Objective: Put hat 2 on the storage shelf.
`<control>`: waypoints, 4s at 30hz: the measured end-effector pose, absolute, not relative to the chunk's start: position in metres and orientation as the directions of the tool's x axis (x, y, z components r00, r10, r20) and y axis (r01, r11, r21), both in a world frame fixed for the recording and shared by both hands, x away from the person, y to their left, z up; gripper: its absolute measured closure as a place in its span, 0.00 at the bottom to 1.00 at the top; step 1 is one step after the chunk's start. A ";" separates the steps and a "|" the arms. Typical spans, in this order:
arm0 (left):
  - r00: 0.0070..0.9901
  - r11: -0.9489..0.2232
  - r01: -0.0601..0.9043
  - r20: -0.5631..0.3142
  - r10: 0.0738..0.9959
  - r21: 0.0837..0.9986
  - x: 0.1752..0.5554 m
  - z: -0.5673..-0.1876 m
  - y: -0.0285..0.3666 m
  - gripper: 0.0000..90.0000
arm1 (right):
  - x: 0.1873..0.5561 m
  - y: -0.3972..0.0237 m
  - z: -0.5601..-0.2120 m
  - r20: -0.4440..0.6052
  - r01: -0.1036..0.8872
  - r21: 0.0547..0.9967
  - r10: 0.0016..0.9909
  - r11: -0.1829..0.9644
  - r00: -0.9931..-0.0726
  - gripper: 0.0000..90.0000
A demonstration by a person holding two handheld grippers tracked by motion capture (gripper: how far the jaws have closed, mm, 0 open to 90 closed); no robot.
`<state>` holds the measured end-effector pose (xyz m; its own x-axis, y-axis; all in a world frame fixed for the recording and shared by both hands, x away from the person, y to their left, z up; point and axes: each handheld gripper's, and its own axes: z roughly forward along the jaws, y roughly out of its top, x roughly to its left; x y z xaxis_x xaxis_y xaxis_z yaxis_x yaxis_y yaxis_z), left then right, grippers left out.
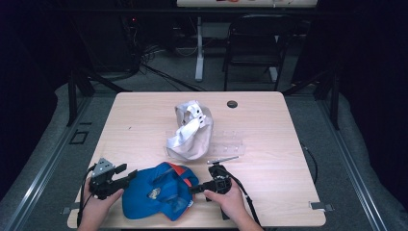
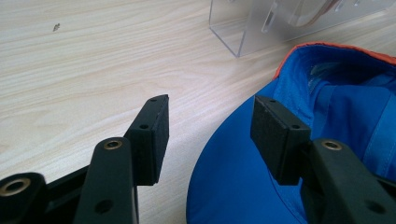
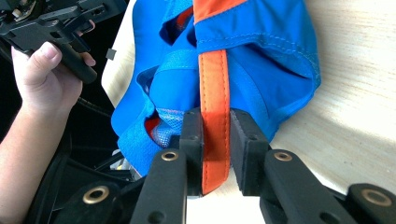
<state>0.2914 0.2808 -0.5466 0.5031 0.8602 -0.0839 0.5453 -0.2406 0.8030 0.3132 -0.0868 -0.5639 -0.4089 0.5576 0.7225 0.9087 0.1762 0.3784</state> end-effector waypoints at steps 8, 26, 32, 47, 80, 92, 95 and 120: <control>0.503 -0.242 0.546 -0.083 0.860 0.802 0.291 -0.546 0.282 0.53 | 0.311 -0.093 -0.557 0.728 0.913 0.377 0.560 0.157 -0.396 0.87; 0.501 -0.241 0.547 -0.082 0.862 0.802 0.292 -0.545 0.283 0.53 | 0.307 -0.142 -0.533 0.746 0.927 0.371 0.577 0.056 -0.333 0.87; 0.495 -0.232 0.545 -0.087 0.864 0.805 0.296 -0.546 0.282 0.53 | 0.303 -0.163 -0.517 0.710 0.920 0.386 0.616 0.062 -0.340 0.87; 0.508 -0.247 0.542 -0.079 0.857 0.804 0.299 -0.547 0.277 0.53 | 0.273 -0.239 -0.518 0.764 0.912 0.384 0.606 -0.147 -0.224 0.87; 0.518 -0.280 0.528 -0.043 0.854 0.802 0.298 -0.546 0.275 0.53 | 0.308 -0.229 -0.413 0.888 0.920 0.341 0.388 -0.193 -0.247 0.87; 0.515 -0.275 0.531 -0.048 0.856 0.802 0.298 -0.546 0.275 0.53 | 0.310 -0.234 -0.385 0.875 0.907 0.362 0.414 -0.216 -0.251 0.87; 0.515 -0.273 0.529 -0.048 0.856 0.803 0.298 -0.546 0.275 0.53 | 0.311 -0.238 -0.375 0.866 0.898 0.373 0.434 -0.233 -0.247 0.87; 0.519 -0.281 0.525 -0.041 0.854 0.804 0.299 -0.546 0.276 0.53 | 0.375 -0.251 -0.307 0.865 0.795 0.403 0.472 -0.454 -0.170 0.87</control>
<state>0.2990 0.2759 -0.5458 0.5191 0.8537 -0.0411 0.5250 -0.2806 0.8035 0.3751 -0.2512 -0.3069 -0.1699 0.4717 0.8652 0.7946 -0.4537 0.4034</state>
